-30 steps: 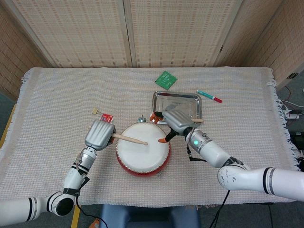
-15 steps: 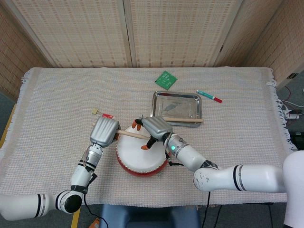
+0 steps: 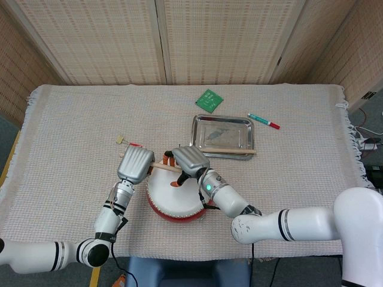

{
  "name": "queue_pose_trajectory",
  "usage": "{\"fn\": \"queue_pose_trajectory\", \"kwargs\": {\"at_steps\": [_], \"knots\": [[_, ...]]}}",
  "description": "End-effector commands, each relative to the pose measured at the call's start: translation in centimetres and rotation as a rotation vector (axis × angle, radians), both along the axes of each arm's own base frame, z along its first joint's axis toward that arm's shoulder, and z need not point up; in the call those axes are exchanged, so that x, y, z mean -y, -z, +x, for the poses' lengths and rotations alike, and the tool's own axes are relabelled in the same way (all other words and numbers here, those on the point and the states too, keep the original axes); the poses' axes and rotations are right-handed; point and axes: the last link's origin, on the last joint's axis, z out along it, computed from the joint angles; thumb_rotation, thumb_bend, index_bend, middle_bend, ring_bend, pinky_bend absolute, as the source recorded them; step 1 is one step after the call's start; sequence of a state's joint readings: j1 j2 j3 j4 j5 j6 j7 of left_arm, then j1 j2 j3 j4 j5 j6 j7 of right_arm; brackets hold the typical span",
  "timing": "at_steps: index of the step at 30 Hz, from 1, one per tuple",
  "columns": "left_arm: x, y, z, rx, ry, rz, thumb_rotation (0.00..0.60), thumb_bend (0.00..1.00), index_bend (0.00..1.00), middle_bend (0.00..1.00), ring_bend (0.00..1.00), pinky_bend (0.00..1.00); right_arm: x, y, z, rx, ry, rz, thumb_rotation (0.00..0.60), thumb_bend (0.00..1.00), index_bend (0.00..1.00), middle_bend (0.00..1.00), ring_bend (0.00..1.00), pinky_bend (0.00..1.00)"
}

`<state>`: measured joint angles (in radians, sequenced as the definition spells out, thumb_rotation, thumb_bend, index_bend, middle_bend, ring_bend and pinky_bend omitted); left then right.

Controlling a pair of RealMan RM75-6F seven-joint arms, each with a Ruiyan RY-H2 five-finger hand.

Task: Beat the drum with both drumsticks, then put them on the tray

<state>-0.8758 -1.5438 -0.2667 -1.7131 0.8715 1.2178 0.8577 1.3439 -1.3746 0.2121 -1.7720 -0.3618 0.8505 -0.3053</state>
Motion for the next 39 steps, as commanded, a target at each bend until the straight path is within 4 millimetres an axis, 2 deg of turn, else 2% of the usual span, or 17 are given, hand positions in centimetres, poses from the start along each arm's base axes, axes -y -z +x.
{"fn": "queue_pose_trajectory", "kwargs": {"at_steps": [1,10,15,20,29,32,39], "knots": [[0.0,0.1,0.1,-0.006,0.005,0.006,0.600,0.58,0.96,1.00,1.00,1.00,-0.1,0.5,0.2,0.014,0.009,-0.021,0.600,0.14,0.51,0.54,0.48,0.65],[0.2,0.5,0.3,-0.030,0.010,0.015,0.600,0.58,0.95,1.00,1.00,1.00,-0.3,1.2,0.5,0.034,0.026,-0.037,0.600,0.31,0.63,0.61,0.57,0.72],[0.4,0.3,0.2,-0.034,0.026,0.020,0.600,0.58,0.88,0.98,0.95,1.00,-0.2,1.5,0.5,0.046,0.041,-0.044,0.600,0.41,0.69,0.64,0.59,0.75],[0.8,0.3,0.4,-0.039,0.049,0.030,0.600,0.57,0.76,0.88,0.89,1.00,-0.2,1.7,0.6,0.060,0.049,-0.043,0.600,0.45,0.74,0.66,0.61,0.78],[1.1,0.2,0.5,-0.042,0.063,0.040,0.600,0.49,0.43,0.62,0.69,1.00,-0.1,1.7,0.4,0.104,0.066,-0.062,0.600,0.46,0.85,0.72,0.68,0.84],[1.2,0.2,0.6,-0.040,0.071,0.040,0.600,0.46,0.35,0.54,0.60,0.93,-0.1,1.8,0.2,0.110,0.063,-0.066,0.600,0.46,0.87,0.74,0.70,0.86],[1.2,0.1,0.7,-0.028,0.073,0.028,0.600,0.42,0.18,0.34,0.39,0.71,0.0,1.6,-0.1,0.146,0.069,-0.076,0.600,0.46,0.92,0.77,0.73,0.89]]}}
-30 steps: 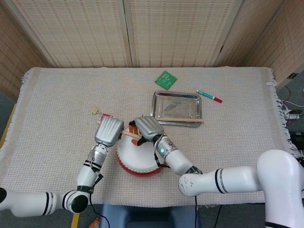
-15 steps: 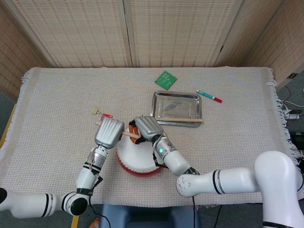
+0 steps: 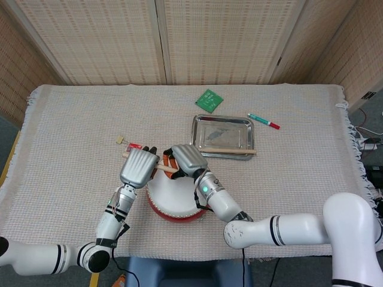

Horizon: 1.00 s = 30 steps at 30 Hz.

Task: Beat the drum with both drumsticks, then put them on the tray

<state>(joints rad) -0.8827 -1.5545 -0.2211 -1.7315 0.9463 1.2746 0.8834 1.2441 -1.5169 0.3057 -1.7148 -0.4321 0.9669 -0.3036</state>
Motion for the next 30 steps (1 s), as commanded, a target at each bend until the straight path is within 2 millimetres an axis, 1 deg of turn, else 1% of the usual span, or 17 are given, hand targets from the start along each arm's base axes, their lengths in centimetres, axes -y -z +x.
{"fn": "queue_pose_trajectory", "kwargs": {"at_steps": [1,5,8,12,15,21,26,30], "knots": [[0.0,-0.1,0.0,0.005,-0.002,-0.004,0.600,0.41,0.15,0.31,0.36,0.66,0.1,-0.1,-0.2,0.021,0.007,-0.007,0.600,0.46,0.93,0.77,0.74,0.89],[0.0,-0.4,0.0,0.018,-0.008,-0.012,0.600,0.38,0.07,0.22,0.24,0.48,0.1,-0.1,-0.6,0.044,0.015,-0.010,0.600,0.46,0.95,0.78,0.75,0.90],[0.0,-0.5,0.0,0.025,-0.008,-0.014,0.600,0.37,0.02,0.17,0.18,0.42,0.2,0.0,-0.9,0.059,0.016,-0.011,0.600,0.46,0.96,0.79,0.75,0.90],[0.1,-0.8,-0.2,0.029,-0.025,-0.026,0.600,0.36,0.00,0.10,0.10,0.34,0.2,-0.1,-1.3,0.085,0.015,-0.015,0.600,0.46,0.98,0.80,0.76,0.91],[0.0,-1.1,-0.2,0.038,-0.030,-0.028,0.600,0.34,0.00,0.06,0.07,0.31,0.2,-0.1,-1.6,0.104,0.012,-0.017,0.600,0.46,0.99,0.81,0.76,0.92],[-0.1,-1.6,-0.6,0.042,-0.037,-0.018,0.600,0.34,0.00,0.03,0.05,0.30,0.4,-0.3,-2.4,0.134,0.014,-0.021,0.600,0.46,1.00,0.81,0.77,0.92],[-0.3,-2.2,-1.2,0.043,-0.054,-0.005,0.600,0.34,0.00,0.03,0.03,0.29,0.5,-1.0,-3.3,0.161,0.017,-0.030,0.600,0.45,1.00,0.82,0.77,0.92],[-0.5,-2.7,-1.8,0.055,-0.081,0.002,0.600,0.34,0.00,0.02,0.01,0.26,0.6,-1.9,-4.3,0.162,0.016,-0.048,0.600,0.45,1.00,0.82,0.77,0.92]]}}
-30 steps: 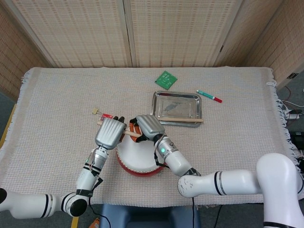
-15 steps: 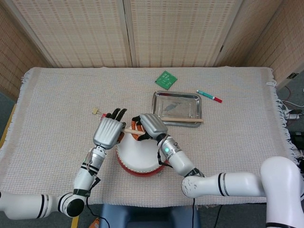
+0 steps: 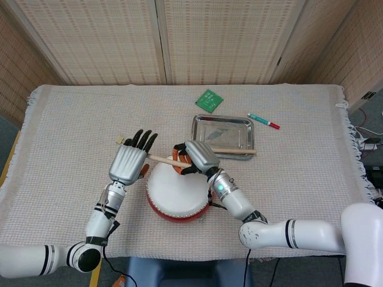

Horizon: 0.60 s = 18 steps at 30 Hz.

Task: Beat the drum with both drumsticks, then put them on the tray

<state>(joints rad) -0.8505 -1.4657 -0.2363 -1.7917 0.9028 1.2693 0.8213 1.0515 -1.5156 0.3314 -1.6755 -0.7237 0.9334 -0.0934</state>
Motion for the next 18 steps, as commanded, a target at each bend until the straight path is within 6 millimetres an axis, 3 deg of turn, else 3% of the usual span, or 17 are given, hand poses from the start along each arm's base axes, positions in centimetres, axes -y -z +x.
{"fn": "queue_pose_trajectory", "kwargs": {"at_steps": [1,9,18], "knots": [[-0.1,-0.4,-0.6,0.006,-0.019,0.008,0.600,0.34,0.00,0.01,0.01,0.26,0.0,-1.0,-1.0,0.003,0.006,-0.015,0.600,0.45,1.00,0.82,0.77,0.92],[-0.2,-1.9,-2.3,0.019,-0.052,0.038,0.600,0.34,0.00,0.01,0.01,0.26,0.2,-4.1,-4.8,-0.069,0.018,-0.069,0.600,0.45,1.00,0.82,0.77,0.92],[0.5,-3.9,-5.1,0.044,-0.082,0.085,0.600,0.34,0.00,0.02,0.01,0.26,2.3,-6.8,-10.5,-0.188,0.092,-0.073,0.600,0.45,1.00,0.82,0.77,0.92]]}}
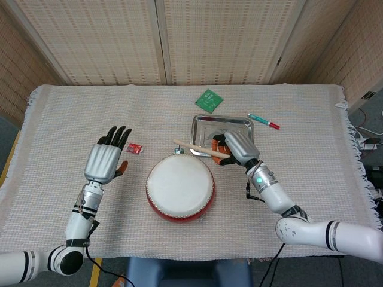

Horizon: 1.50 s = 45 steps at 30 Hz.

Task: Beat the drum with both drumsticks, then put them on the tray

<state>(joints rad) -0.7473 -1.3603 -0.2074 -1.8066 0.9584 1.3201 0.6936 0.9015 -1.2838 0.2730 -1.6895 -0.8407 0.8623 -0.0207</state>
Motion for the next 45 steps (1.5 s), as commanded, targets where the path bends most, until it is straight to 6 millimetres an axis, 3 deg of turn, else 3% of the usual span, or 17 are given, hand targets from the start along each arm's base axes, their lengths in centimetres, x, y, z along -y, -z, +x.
{"fn": "queue_pose_trajectory", "kwargs": {"at_steps": [1,10,16,24,30,36,45], "knots": [[0.3,-0.5,-0.9,0.000,-0.008,0.013,0.600,0.34,0.00,0.02,0.01,0.26,1.3,-0.8,-2.9,-0.058,0.037,0.012,0.600,0.45,1.00,0.82,0.77,0.92],[0.5,-0.9,-2.1,0.006,-0.028,0.021,0.600,0.34,0.00,0.02,0.01,0.26,4.5,0.3,-7.2,-0.149,0.093,0.055,0.600,0.45,1.00,0.82,0.77,0.92],[0.4,-1.1,-2.7,0.024,-0.051,0.021,0.600,0.34,0.00,0.02,0.01,0.26,6.3,1.7,-8.9,-0.175,0.138,0.095,0.600,0.45,1.00,0.82,0.77,0.92],[0.2,-1.4,-3.2,0.023,-0.065,0.028,0.600,0.34,0.00,0.02,0.01,0.26,8.1,4.6,-9.8,-0.170,0.188,0.138,0.600,0.43,1.00,0.82,0.76,0.92],[0.2,-1.6,-3.5,0.023,-0.077,0.033,0.600,0.34,0.00,0.02,0.01,0.26,8.6,5.2,-9.9,-0.160,0.202,0.149,0.600,0.40,0.98,0.82,0.74,0.91],[0.2,-1.7,-3.8,0.042,-0.093,0.027,0.600,0.34,0.00,0.02,0.01,0.26,9.7,5.9,-10.7,-0.143,0.249,0.131,0.600,0.32,0.81,0.80,0.65,0.84],[0.2,-2.0,-4.0,0.035,-0.097,0.041,0.600,0.34,0.00,0.02,0.01,0.26,10.7,6.4,-11.0,-0.199,0.260,0.120,0.600,0.19,0.44,0.52,0.37,0.59]]}}
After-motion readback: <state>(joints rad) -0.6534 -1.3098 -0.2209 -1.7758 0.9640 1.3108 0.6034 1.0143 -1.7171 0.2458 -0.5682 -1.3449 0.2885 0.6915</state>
